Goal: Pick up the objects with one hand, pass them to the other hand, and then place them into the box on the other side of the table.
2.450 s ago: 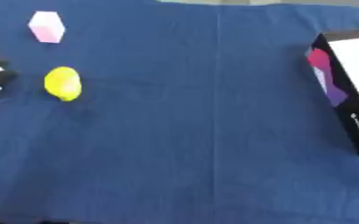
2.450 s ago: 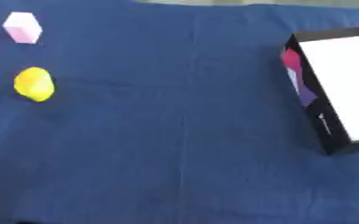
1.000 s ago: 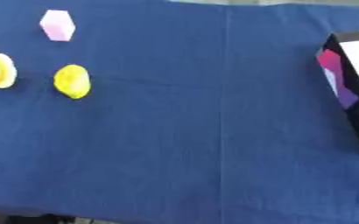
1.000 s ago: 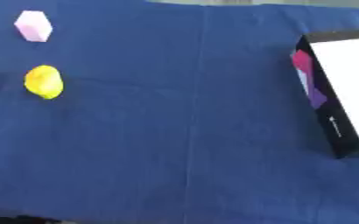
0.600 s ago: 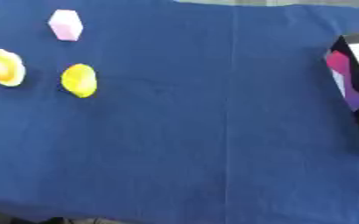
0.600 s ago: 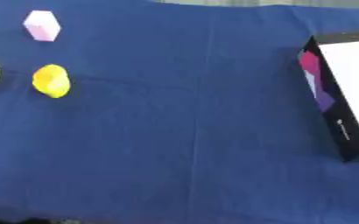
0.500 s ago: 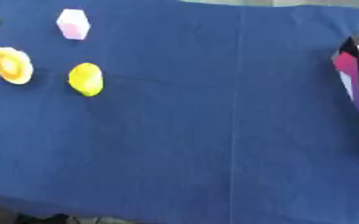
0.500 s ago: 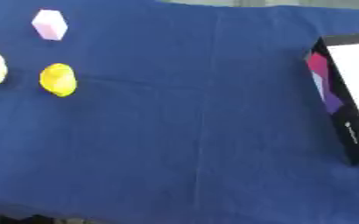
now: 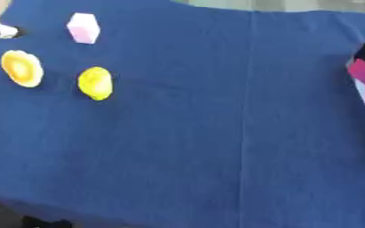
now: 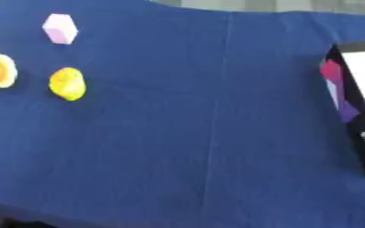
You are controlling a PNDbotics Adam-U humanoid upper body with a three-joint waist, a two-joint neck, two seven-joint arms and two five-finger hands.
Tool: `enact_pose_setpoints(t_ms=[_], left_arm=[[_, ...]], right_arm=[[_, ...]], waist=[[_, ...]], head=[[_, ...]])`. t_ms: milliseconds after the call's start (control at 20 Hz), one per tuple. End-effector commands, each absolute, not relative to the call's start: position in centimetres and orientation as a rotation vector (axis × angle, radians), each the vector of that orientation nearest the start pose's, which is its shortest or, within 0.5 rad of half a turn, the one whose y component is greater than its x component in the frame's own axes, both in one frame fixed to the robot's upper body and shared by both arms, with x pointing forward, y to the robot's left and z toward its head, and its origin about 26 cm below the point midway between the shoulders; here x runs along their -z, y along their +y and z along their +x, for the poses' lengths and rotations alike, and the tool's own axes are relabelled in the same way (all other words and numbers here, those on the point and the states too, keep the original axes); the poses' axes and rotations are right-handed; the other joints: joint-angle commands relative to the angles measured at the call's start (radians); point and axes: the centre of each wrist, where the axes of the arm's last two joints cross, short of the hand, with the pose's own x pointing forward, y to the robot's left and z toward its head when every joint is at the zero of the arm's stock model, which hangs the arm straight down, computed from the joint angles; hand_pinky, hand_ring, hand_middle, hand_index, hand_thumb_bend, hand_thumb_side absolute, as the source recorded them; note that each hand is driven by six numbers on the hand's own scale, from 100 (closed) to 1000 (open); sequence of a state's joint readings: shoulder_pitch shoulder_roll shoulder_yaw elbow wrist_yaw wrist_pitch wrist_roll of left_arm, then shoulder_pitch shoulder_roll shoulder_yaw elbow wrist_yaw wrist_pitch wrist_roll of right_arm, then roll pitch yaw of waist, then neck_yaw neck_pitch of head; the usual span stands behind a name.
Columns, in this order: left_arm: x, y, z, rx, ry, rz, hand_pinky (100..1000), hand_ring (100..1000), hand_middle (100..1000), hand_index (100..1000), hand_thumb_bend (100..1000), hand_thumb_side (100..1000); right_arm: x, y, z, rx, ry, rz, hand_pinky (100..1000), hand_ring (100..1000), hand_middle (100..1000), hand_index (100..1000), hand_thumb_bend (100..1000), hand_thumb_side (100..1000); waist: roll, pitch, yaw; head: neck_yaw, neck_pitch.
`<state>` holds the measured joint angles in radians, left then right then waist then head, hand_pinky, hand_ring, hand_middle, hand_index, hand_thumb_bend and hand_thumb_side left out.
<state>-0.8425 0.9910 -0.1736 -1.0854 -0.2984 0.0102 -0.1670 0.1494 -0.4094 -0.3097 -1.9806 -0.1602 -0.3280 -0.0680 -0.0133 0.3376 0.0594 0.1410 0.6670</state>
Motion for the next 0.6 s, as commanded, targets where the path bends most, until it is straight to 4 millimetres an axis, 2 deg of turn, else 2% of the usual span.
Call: enact_pose_setpoints(t_ms=[50, 600], left_arm=[[-32.07, 45.36, 40.22, 0.940, -1.506, 1.140, 860, 835, 774, 833, 667, 100], [-32.96, 45.11, 40.94, 1.090, -1.407, 1.136, 858, 839, 775, 803, 716, 100]], right_arm=[[-13.30, -38.86, 22.14, -0.166, -2.237, -0.501, 877, 1000, 926, 1000, 100, 530], [-13.12, -38.15, 22.54, -0.202, -2.237, -0.512, 877, 1000, 922, 1000, 100, 531]], waist=[[0.016, -0.055, -0.004], [0.040, -0.020, -0.058]], head=[[0.000, -0.025], [-0.051, -0.060]])
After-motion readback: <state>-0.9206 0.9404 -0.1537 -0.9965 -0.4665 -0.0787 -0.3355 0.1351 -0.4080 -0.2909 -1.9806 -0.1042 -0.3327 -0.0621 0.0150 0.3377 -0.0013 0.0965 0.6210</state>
